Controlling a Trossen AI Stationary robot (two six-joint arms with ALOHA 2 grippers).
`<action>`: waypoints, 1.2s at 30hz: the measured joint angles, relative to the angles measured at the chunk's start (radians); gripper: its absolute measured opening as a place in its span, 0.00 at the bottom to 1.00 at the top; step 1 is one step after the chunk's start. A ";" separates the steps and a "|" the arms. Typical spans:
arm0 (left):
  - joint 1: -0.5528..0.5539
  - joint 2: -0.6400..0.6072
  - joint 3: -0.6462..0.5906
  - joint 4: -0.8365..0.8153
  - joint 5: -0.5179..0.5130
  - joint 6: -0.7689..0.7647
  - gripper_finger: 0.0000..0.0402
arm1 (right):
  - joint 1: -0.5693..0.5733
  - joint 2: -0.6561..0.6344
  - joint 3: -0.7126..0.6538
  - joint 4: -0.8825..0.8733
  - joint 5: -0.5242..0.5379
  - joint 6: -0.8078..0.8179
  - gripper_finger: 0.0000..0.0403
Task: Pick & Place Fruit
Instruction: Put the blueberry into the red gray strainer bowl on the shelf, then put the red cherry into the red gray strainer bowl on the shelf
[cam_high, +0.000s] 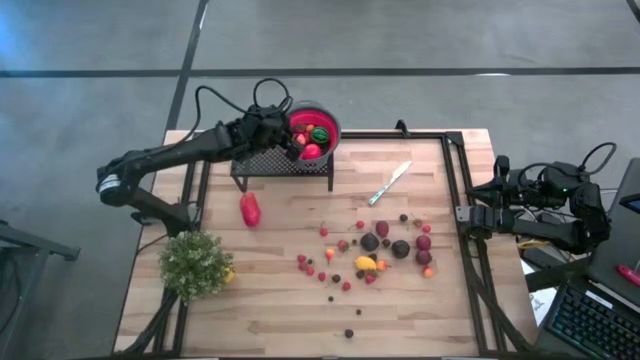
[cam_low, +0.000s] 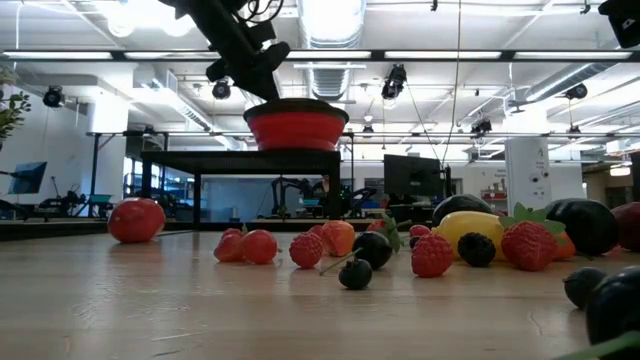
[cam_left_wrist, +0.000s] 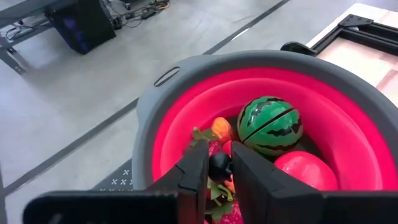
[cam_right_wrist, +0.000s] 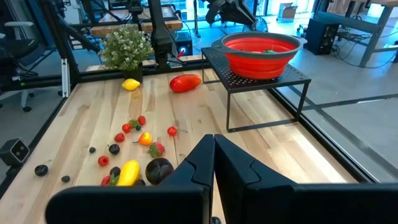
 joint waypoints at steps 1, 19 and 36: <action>0.000 0.000 0.000 0.000 0.000 0.000 0.18 | 0.000 0.000 0.000 0.000 0.000 0.001 0.02; -0.013 0.000 0.000 0.003 0.210 0.084 0.48 | 0.000 0.000 0.000 0.000 0.000 0.000 0.02; -0.334 0.006 0.000 0.006 0.256 0.201 0.37 | 0.000 0.000 0.000 0.000 0.000 0.000 0.02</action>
